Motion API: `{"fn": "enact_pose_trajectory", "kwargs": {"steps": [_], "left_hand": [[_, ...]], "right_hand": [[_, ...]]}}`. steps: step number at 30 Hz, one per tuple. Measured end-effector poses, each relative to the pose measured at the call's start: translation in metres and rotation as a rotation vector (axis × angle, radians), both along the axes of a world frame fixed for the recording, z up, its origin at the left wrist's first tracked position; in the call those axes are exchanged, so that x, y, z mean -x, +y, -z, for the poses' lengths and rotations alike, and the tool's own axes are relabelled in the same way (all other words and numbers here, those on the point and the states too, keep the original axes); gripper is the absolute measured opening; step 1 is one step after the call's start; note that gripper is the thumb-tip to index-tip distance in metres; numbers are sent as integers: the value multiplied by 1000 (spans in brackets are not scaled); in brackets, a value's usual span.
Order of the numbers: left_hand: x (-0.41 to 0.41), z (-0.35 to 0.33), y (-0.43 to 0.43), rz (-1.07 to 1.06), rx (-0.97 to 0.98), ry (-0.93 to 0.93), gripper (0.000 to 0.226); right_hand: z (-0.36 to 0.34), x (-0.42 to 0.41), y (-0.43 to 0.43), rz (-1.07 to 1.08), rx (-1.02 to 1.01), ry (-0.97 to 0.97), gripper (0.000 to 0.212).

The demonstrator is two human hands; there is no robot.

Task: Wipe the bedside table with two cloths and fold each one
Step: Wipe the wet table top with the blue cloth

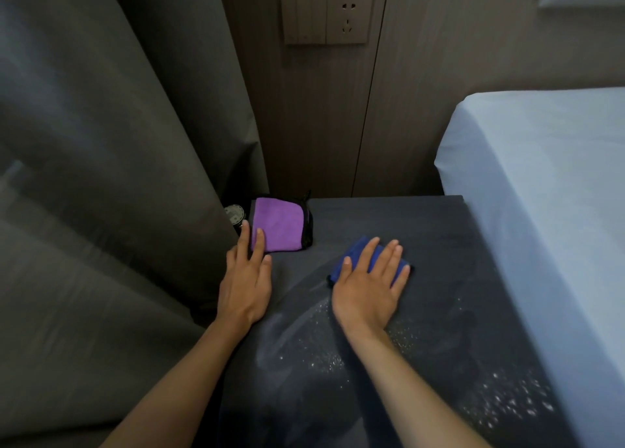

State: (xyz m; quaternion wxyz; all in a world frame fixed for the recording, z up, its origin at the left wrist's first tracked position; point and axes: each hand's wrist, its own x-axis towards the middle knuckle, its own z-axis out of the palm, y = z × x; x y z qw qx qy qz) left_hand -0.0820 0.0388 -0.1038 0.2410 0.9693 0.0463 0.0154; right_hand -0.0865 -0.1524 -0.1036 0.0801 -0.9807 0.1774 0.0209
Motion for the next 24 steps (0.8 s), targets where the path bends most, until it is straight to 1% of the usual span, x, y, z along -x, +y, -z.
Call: {"fn": "enact_pose_trajectory", "kwargs": {"steps": [5,7,10,12,15,17,19,21,24], "left_hand": [[4,-1,1,7,10,-59,71],[8,-2,2,9,29,-117,67],[12,2,4,11,97,-188,62],[12,5,7,12,177,-209,62],[11,4,9,-9,353,-157,67],[12,6,10,-1,364,-123,69],[14,8,10,20,363,-89,65],[16,8,9,25,392,-38,60],[16,3,6,12,451,-4,60]], "right_hand": [[5,15,46,-88,-50,-57,66],[7,18,60,-114,-63,-81,66],[9,21,78,-129,-86,-96,69],[9,20,84,-108,-94,-105,69],[9,20,85,-120,-94,-62,67],[6,22,85,-133,-91,-69,67],[6,22,85,-139,-88,-87,67],[6,23,86,-136,-93,-84,68],[2,27,92,-169,-109,-67,67]]}}
